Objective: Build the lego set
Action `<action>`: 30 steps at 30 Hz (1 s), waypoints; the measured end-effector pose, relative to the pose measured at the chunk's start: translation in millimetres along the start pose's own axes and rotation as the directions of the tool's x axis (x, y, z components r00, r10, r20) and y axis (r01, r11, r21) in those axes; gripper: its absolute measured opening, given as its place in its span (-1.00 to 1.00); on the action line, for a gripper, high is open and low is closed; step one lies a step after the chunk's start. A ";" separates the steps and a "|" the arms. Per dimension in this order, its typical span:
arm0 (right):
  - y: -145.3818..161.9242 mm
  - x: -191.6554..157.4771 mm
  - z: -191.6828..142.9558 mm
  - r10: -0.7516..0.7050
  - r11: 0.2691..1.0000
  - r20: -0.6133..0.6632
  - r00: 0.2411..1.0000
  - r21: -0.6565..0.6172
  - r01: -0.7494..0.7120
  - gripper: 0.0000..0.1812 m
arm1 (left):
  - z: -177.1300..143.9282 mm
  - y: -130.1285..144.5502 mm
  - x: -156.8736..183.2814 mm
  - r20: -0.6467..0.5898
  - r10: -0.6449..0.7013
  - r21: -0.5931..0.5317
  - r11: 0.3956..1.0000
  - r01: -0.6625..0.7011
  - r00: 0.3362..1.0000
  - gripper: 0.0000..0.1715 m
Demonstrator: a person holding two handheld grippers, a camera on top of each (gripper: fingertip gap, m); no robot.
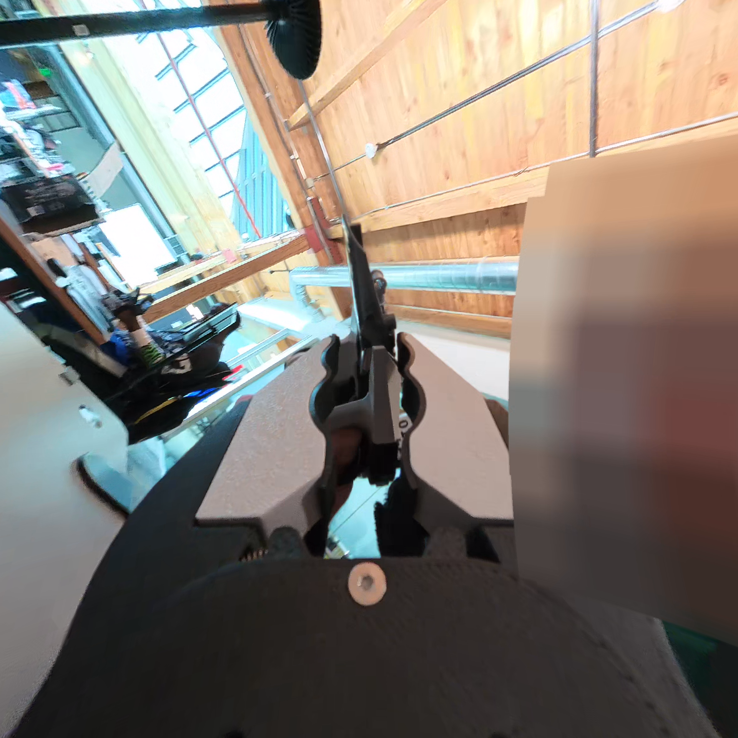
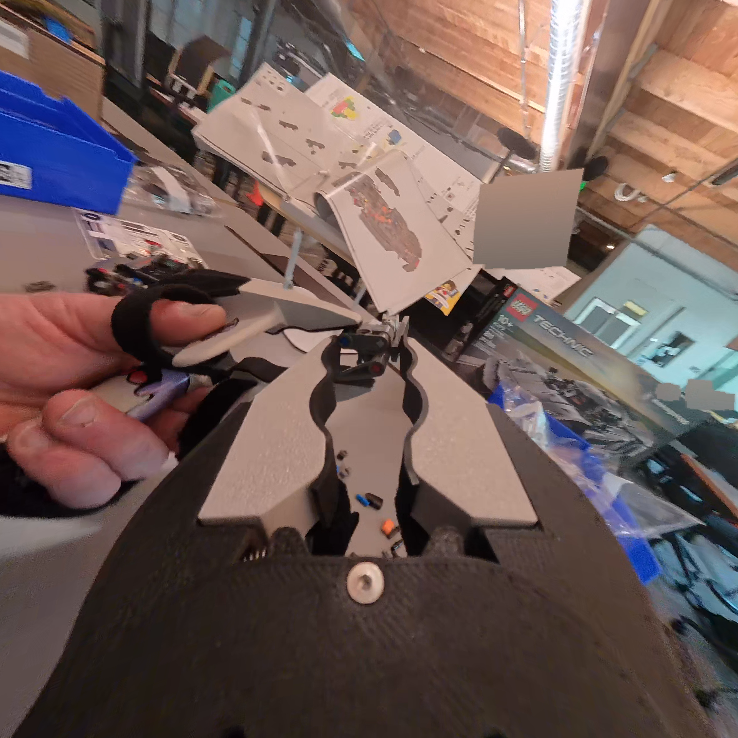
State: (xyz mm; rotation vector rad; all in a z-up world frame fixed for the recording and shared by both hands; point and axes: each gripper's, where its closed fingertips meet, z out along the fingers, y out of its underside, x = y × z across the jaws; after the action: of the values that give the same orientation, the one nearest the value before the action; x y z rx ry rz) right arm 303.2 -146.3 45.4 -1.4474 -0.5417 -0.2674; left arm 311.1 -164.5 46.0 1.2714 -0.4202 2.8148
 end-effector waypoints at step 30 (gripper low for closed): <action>-6.2 -115.2 0.0 0.201 0.902 0.873 0.445 0.013 -0.432 -0.70 | -118.2 17.3 29.5 0.362 0.351 -0.257 0.928 -0.269 0.864 -0.88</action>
State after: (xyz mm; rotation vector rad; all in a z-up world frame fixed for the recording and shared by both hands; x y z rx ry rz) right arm 202.1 -164.1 -7.0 -1.3366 -1.0434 0.8925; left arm 202.5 -153.7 -10.7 1.8879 -0.9796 2.6327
